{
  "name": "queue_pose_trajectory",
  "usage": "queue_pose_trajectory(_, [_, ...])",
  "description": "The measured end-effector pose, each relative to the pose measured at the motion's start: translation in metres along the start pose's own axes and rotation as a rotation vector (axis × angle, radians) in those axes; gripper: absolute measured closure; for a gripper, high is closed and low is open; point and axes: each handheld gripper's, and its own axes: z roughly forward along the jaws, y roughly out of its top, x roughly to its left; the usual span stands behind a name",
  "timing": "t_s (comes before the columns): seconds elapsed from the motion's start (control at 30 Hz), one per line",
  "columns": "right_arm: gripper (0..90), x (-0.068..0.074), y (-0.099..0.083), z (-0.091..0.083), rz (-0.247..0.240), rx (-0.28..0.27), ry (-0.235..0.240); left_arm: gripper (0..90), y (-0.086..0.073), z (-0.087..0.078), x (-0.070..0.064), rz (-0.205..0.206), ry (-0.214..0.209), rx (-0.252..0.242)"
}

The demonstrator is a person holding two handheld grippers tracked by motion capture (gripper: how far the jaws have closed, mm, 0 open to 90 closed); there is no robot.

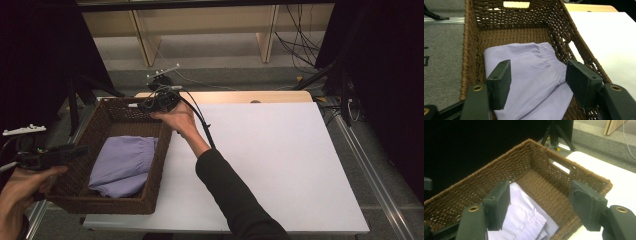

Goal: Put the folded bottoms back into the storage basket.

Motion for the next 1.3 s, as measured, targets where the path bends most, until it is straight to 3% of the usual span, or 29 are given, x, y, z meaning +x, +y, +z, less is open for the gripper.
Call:
queue_pose_trajectory(0.4, [29.1,-0.015,-0.012,-0.023,0.001,-0.018,-0.018,25.5,0.003,0.015,-0.017,0.016,-0.056,-0.010])
queue_pose_trajectory(0.83, [25.6,-0.024,-0.025,-0.055,-0.007,-0.063,-0.031,21.7,0.005,0.030,-0.039,0.055,-0.090,-0.029])
queue_pose_trajectory(1.3, [25.0,-0.035,-0.052,-0.087,-0.015,-0.104,-0.036,20.4,0.005,0.044,-0.067,0.084,-0.148,-0.085])
